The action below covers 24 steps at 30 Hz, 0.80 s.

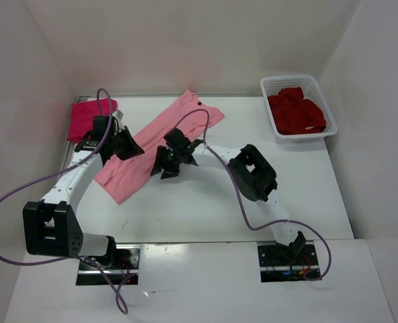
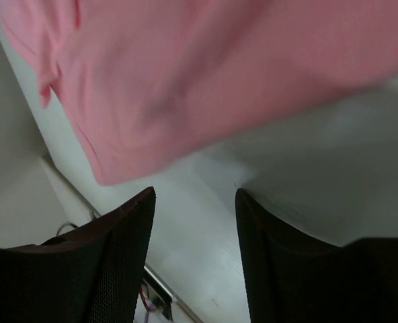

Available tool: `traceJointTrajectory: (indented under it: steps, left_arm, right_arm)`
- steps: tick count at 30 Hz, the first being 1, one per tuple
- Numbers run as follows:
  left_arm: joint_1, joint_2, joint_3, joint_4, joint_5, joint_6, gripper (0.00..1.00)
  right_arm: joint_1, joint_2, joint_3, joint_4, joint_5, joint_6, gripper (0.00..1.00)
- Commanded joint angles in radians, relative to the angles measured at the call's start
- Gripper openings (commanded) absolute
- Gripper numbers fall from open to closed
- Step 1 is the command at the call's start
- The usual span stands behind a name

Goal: Fold and stack the t-shirts
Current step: Rotate the tshirt 90 degrees

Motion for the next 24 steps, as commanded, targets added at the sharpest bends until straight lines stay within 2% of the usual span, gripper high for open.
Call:
traceJointTrajectory:
  steps: [1,4,5,6,8,9,11,15,16,18,19,20,24]
  left_arm:
    - [0.0,-0.006,-0.01,0.039,-0.003,0.023,0.04]
    - [0.0,-0.018,-0.032,0.039,-0.003,0.023,0.04]
    - [0.0,-0.018,-0.032,0.049,-0.003,0.023,0.06]
    - [0.0,-0.018,-0.043,0.049,-0.003,0.023,0.06]
    - [0.0,-0.027,-0.053,0.049,-0.003,0.023,0.06]
    - [0.0,-0.027,-0.053,0.049,-0.003,0.023,0.06]
    - [0.0,-0.027,-0.053,0.049,-0.003,0.023,0.08]
    - [0.0,-0.001,-0.073,0.059,-0.003,0.034,0.1]
    - [0.0,0.014,-0.073,0.059,0.011,0.034,0.11]
    - [-0.014,0.042,-0.073,0.068,0.011,0.034,0.13]
    - [-0.025,0.042,-0.073,0.069,0.002,0.043,0.15]
    - [-0.038,0.066,-0.064,0.069,0.002,0.043,0.16]
    - [-0.095,0.097,-0.064,0.069,0.002,0.043,0.21]
  right_arm:
    - [0.004,0.034,0.107,0.077,0.103,0.073,0.58]
    - [0.004,0.076,0.125,0.077,0.173,0.137,0.58]
    - [0.015,0.087,0.126,0.077,0.19,0.151,0.54]
    - [0.015,0.097,0.136,0.077,0.221,0.172,0.41]
    - [0.015,0.134,0.161,0.067,0.221,0.185,0.24]
    - [0.015,0.143,0.161,0.055,0.221,0.185,0.11]
    - [0.015,0.143,0.161,0.035,0.232,0.162,0.0]
    - [-0.037,0.015,-0.023,0.081,0.191,0.108,0.0]
    - [-0.055,-0.025,-0.134,0.092,0.169,0.09,0.0]
    - [-0.121,-0.157,-0.241,0.101,0.154,0.039,0.0]
    - [-0.146,-0.198,-0.346,0.089,0.144,-0.016,0.0]
    - [-0.175,-0.279,-0.395,0.08,0.125,-0.045,0.0]
    - [-0.328,-0.432,-0.604,-0.001,0.092,-0.16,0.0]
